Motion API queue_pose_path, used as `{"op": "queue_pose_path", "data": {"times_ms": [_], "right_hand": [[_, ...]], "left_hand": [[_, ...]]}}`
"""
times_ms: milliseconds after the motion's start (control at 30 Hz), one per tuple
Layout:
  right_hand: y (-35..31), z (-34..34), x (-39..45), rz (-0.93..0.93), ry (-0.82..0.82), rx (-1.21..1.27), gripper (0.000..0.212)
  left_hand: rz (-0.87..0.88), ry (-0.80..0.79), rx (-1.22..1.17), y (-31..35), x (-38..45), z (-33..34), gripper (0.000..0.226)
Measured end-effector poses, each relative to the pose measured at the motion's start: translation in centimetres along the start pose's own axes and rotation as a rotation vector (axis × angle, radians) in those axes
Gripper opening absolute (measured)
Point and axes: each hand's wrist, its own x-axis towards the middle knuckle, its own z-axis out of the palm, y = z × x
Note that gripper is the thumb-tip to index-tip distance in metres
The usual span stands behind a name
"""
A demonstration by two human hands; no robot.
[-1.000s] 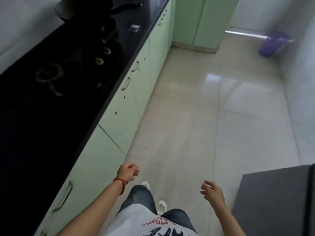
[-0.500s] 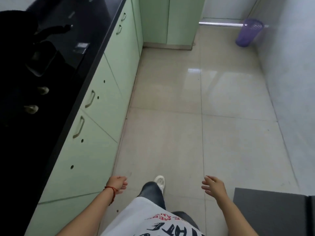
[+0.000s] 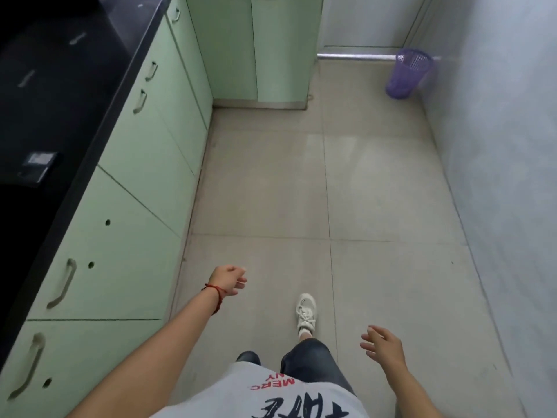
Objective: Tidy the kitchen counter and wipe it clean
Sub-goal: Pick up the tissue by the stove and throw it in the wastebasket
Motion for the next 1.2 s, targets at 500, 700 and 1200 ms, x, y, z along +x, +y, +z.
{"op": "queue_pose_path", "data": {"times_ms": [500,700,1200], "right_hand": [[-32.8,6.8,16.2,-0.203,-0.238,-0.235,0.014],[-42.4,12.8,21.4,-0.219,-0.25,-0.258,0.015],[-62.4,24.9,30.5,-0.195,-0.265,-0.361,0.028]], "left_hand": [[-0.251,0.197,-0.232,11.3,11.8,-0.8,0.014],[-0.299,0.226,-0.279,18.9,19.0,-4.0,0.008],[-0.055,0.23,-0.37,47.0,33.7,-13.1,0.024]]}}
